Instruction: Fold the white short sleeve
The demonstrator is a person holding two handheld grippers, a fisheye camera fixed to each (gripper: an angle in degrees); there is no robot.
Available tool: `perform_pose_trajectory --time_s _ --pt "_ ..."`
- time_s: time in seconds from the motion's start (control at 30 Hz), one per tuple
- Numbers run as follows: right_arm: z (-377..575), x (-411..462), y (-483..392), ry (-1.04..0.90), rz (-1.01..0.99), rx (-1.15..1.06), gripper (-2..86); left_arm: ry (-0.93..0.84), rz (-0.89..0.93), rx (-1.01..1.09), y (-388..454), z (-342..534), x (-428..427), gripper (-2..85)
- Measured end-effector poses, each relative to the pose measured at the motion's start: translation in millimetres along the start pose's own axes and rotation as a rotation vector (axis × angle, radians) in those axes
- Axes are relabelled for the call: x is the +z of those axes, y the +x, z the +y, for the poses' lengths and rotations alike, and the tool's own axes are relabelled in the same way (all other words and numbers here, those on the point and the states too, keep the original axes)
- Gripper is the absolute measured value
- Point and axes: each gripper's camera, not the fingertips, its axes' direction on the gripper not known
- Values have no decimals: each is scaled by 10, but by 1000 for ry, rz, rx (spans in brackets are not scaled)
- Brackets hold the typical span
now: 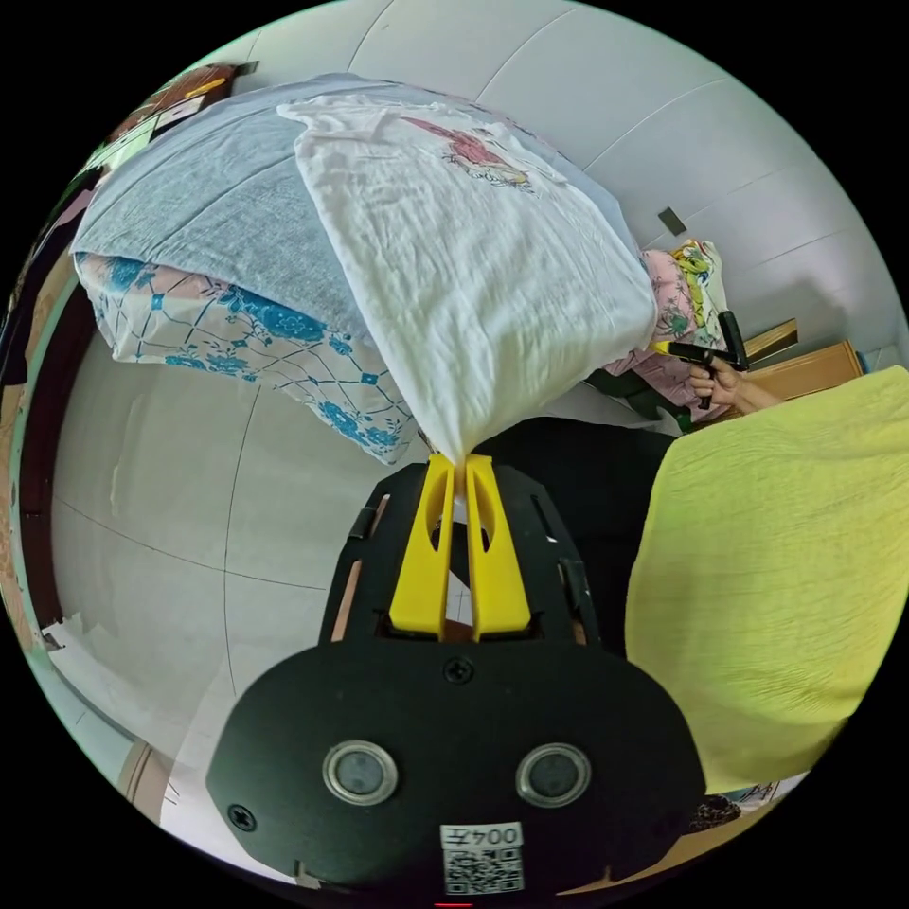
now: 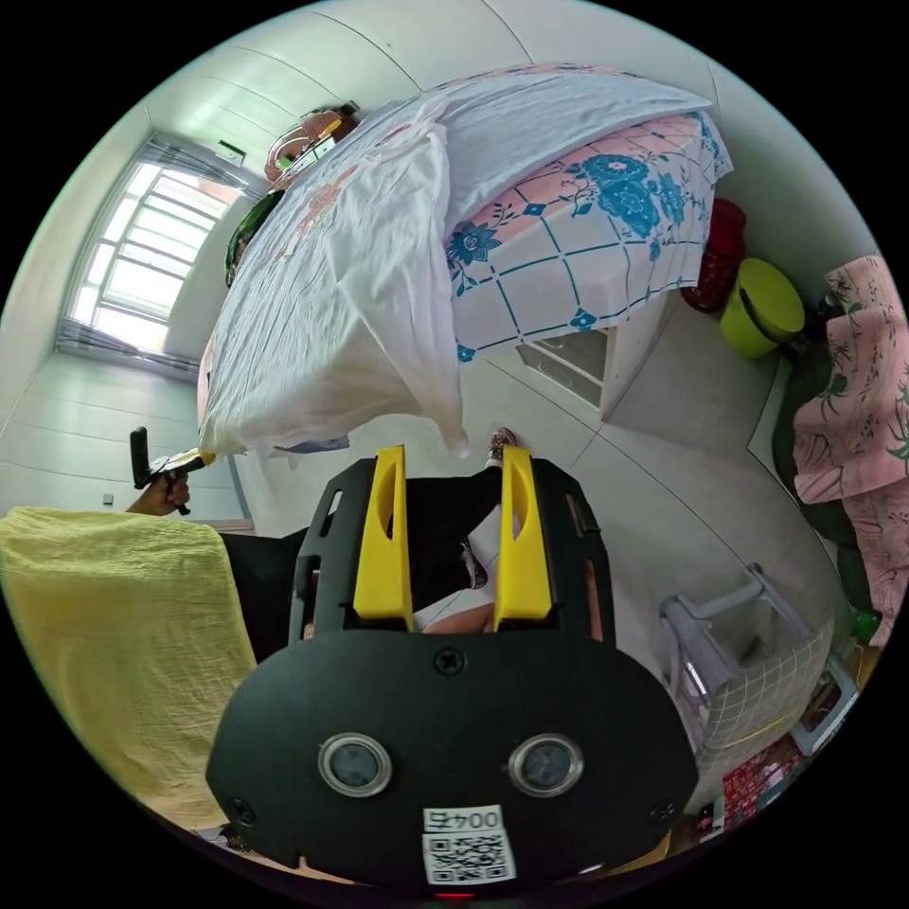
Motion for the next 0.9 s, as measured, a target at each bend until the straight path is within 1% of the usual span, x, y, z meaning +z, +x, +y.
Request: perform_pose_trajectory --time_s 0.23,0.3,0.37,0.47,0.6,0.7,0.77,0.9 --pt "-167 -66 242 -9 -166 0 136 -48 56 24 -155 -283 -219 27" --pt "-167 -128 329 1 -231 18 110 -51 69 27 -223 -355 -272 27" --pt "-127 -271 468 45 -355 41 52 -51 80 27 -333 -445 -328 27" --pt "-84 -476 609 84 -506 35 9 -48 128 15 -512 -552 -391 26" --pt "-56 -795 687 91 -516 15 -4 -42 201 -8 -791 -656 -498 24" --pt "-128 -1078 698 65 -482 -23 -6 -17 299 -32 -1062 -740 -616 23" --pt "-271 -1271 588 32 -449 -81 -7 16 393 -50 -1282 -819 -721 22" --pt "-508 -1569 423 12 -421 -130 -7 79 483 -63 -1580 -943 -893 20"
